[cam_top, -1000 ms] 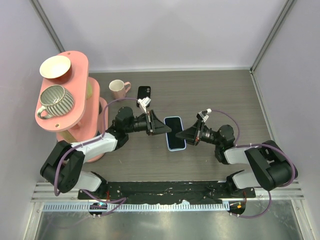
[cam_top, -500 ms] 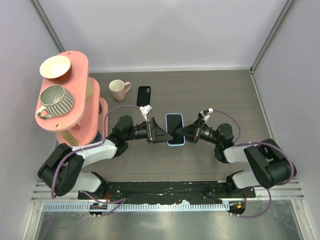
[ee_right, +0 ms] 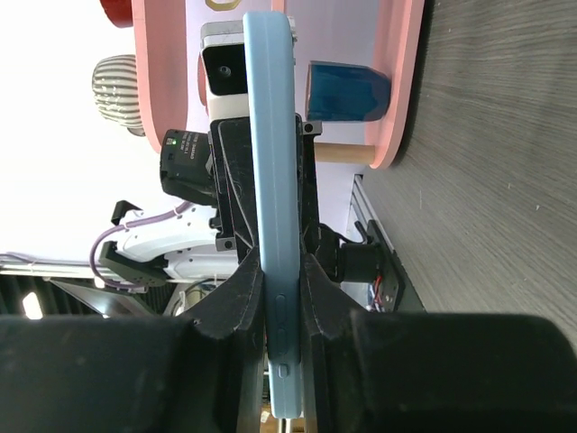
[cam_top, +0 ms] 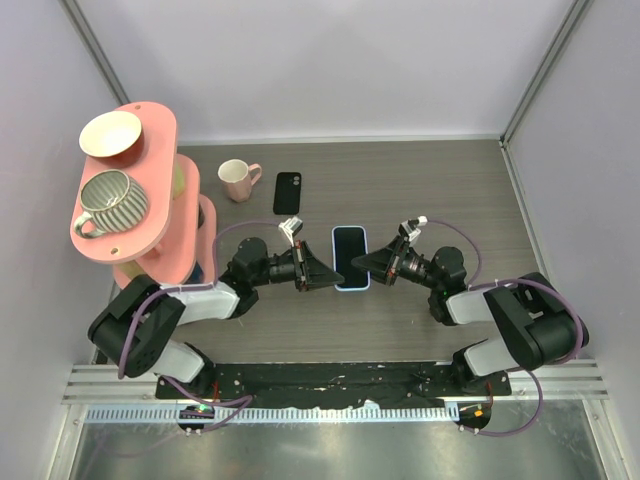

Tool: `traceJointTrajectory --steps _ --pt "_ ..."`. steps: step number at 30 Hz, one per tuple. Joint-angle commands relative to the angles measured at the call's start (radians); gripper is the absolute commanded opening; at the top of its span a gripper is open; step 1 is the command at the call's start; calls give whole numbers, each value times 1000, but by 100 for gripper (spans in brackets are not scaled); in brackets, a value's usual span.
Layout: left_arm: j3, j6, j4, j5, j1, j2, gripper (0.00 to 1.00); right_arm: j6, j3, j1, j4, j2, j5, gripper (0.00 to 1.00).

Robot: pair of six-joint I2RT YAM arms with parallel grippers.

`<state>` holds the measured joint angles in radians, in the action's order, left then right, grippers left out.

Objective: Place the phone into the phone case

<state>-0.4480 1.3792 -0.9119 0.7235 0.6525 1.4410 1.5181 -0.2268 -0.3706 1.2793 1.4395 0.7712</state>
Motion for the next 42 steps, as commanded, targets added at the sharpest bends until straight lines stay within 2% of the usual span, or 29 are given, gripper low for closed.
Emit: traceJointTrajectory --steps 1,4,5,8,12,13,16,19,23,29,42 --pt "-18 -25 -64 20 6 -2 1 -68 -13 -4 312 -2 7 7" --pt "-40 -86 65 10 7 -19 2 -148 -17 -5 201 -36 5 7" --pt "-49 -112 162 4 6 -27 2 -180 -20 -5 143 -60 5 7" --pt "-75 -207 317 -33 7 -63 2 -261 -34 -8 4 -126 4 7" --pt "-116 -290 444 -65 7 -109 7 -347 -57 -17 -168 -206 -10 7" --pt "-121 -310 455 -70 7 -120 18 -354 -62 -19 -185 -218 -9 7" --pt "-133 -342 478 -81 1 -159 37 -319 -54 -21 -169 -246 17 7" --pt "-149 -373 522 -95 -16 -205 52 -259 -33 -21 -88 -254 52 6" --pt "-167 -385 521 -64 -47 -244 59 -176 4 -21 75 -235 88 6" --pt "-187 -375 449 -16 -51 -248 61 -101 37 -22 218 -180 114 6" --pt "-218 -364 446 -48 -59 -211 53 -85 52 -44 236 -202 115 6"
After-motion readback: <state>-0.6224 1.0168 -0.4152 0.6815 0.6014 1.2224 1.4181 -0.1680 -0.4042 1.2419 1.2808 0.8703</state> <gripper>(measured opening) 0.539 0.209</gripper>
